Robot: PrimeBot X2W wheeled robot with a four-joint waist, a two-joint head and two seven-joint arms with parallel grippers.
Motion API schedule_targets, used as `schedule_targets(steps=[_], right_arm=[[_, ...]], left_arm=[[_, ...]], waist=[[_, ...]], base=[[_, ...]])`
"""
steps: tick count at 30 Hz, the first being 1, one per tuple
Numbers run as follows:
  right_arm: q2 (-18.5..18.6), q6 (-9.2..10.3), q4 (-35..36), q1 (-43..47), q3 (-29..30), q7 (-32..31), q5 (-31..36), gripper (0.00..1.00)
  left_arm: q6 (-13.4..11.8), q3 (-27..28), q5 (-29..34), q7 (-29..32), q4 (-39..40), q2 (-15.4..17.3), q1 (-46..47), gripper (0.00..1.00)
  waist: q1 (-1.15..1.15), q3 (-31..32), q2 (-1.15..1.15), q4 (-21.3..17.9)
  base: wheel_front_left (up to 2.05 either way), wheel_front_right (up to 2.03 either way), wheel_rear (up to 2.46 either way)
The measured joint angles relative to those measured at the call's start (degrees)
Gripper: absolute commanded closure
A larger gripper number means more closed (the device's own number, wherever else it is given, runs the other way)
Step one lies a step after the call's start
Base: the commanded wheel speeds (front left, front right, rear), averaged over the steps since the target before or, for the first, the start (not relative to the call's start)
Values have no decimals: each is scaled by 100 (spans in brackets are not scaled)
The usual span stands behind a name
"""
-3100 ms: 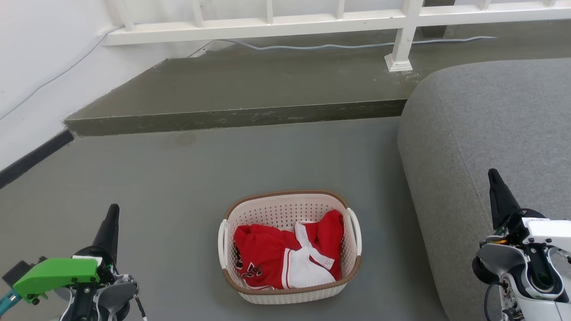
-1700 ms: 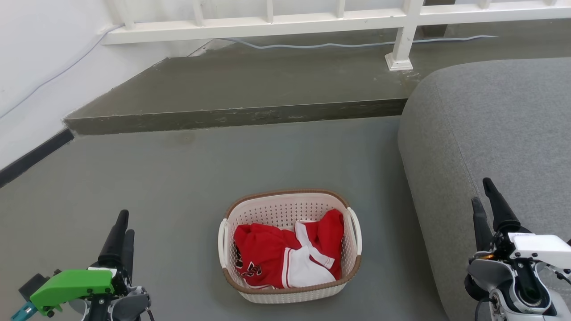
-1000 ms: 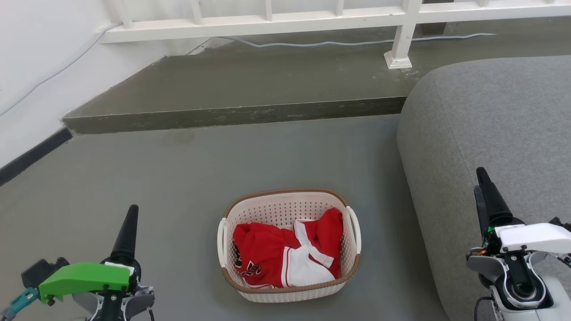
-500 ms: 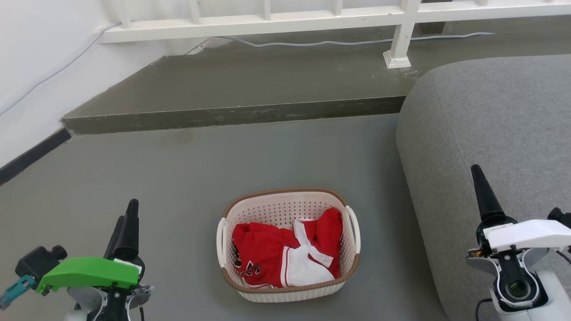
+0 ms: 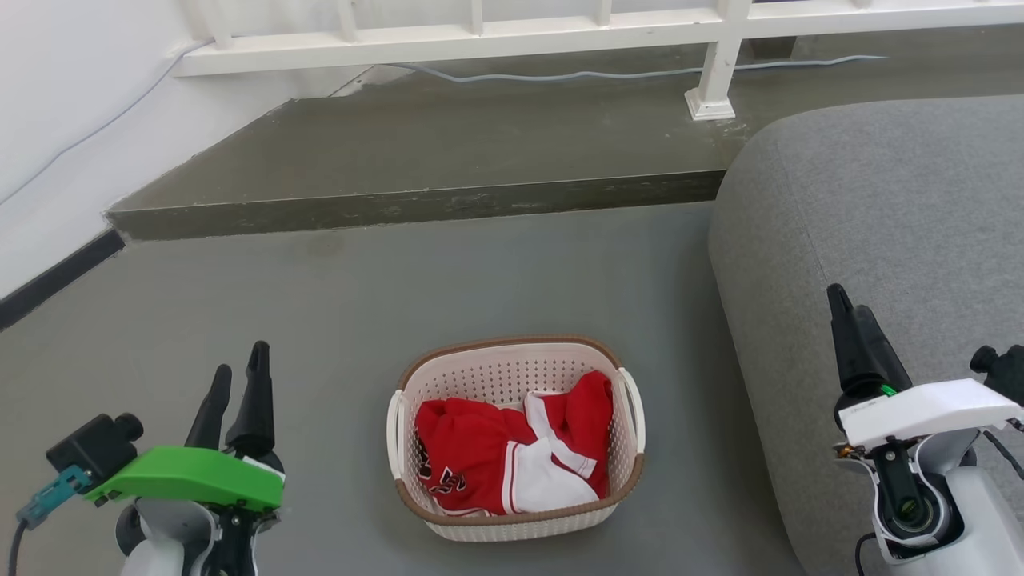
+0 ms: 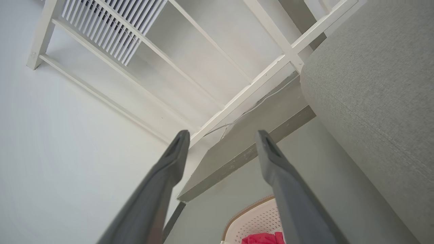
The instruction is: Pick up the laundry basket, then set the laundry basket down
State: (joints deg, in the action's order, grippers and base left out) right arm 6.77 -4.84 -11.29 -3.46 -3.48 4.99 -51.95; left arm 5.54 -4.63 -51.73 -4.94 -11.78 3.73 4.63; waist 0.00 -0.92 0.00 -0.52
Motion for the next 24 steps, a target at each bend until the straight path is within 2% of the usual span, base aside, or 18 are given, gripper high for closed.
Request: schedule_targets(steps=[12, 24], right_arm=[[-33, 136, 164, -66, -143, 214, 1005, 0], [-53, 192, 208, -66, -314, 415, 1939, 0]], left_arm=[[-59, -178, 1024, -208, 175, -63, 3, 0], [-160, -281, 1890, -422, 333, -91, 4, 0]], waist=[[0, -26, 0, -23], [0, -56, 0, -30]], base=[[0, 0, 0], [0, 0, 0]])
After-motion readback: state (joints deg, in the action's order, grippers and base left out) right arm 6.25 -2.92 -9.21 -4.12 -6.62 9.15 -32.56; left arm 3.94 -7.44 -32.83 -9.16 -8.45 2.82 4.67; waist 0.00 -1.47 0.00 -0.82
